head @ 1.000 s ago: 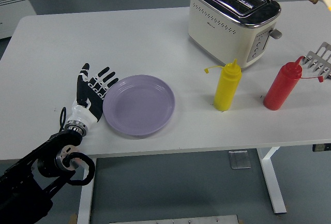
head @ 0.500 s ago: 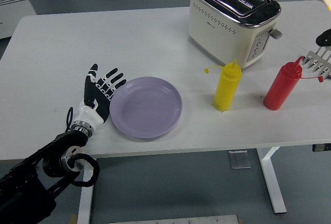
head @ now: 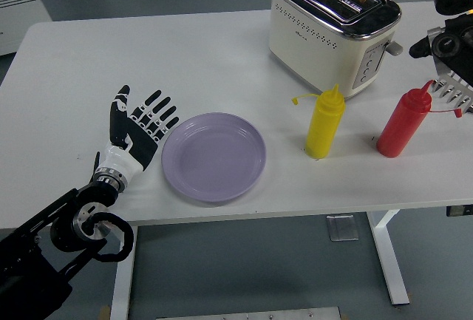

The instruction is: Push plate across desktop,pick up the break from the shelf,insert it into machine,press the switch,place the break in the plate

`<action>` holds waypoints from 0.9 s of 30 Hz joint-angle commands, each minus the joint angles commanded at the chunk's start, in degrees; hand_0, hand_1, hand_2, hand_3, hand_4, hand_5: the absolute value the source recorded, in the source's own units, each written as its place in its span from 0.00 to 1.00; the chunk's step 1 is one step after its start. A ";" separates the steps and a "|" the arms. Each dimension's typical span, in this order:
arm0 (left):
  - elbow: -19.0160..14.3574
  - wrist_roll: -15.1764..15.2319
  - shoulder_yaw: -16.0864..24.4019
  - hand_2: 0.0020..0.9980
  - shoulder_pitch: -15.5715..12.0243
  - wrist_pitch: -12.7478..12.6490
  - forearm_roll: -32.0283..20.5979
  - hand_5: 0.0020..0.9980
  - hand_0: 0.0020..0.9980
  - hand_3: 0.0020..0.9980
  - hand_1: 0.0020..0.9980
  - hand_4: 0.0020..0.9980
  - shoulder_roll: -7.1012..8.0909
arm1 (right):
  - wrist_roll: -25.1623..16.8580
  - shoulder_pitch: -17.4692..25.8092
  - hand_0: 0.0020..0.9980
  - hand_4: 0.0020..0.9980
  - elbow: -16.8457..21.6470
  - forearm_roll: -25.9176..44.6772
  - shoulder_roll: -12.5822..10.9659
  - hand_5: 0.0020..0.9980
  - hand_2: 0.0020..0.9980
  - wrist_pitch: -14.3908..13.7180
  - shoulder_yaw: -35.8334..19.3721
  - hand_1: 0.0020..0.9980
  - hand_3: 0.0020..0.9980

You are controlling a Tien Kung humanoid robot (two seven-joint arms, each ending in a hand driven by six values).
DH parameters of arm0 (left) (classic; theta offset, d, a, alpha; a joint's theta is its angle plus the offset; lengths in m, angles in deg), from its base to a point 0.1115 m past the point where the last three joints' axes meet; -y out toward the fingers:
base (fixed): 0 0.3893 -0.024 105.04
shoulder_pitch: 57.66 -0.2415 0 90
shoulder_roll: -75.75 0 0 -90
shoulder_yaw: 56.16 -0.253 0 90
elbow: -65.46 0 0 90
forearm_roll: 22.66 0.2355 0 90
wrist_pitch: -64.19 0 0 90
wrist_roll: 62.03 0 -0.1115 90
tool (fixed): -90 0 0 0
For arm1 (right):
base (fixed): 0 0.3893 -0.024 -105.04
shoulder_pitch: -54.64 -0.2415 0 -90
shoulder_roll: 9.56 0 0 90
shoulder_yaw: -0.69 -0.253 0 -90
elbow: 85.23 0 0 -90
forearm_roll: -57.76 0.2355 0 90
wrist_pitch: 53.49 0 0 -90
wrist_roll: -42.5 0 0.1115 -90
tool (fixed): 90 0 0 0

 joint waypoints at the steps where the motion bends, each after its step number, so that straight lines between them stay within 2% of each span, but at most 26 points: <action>1: -0.44 -0.27 0.62 0.74 -0.21 -0.04 -0.59 1.00 0.83 0.74 0.76 0.72 0.18 | -0.01 -0.32 0.35 0.30 -0.43 0.06 0.28 0.00 0.49 -0.13 0.23 0.44 0.48; 8: -3.88 -1.84 4.44 0.73 -1.68 -0.37 -3.71 1.00 0.83 0.74 0.76 0.72 1.38 | -0.10 -2.97 0.35 0.30 -4.58 0.53 2.61 0.00 0.49 -1.42 2.36 0.44 0.48; 17: -8.94 -2.93 9.50 0.73 -3.76 -1.18 -6.15 1.00 0.83 0.74 0.76 0.72 2.83 | 3.24 -5.80 0.32 0.32 -10.60 -2.76 5.62 0.00 0.49 -2.69 5.59 0.43 0.48; 27: -11.60 -3.08 12.50 0.73 -4.83 -1.43 -6.83 1.00 0.83 0.74 0.76 0.72 3.73 | 3.45 -9.78 0.31 0.33 -17.01 -5.66 8.87 0.00 0.49 -3.66 11.65 0.43 0.48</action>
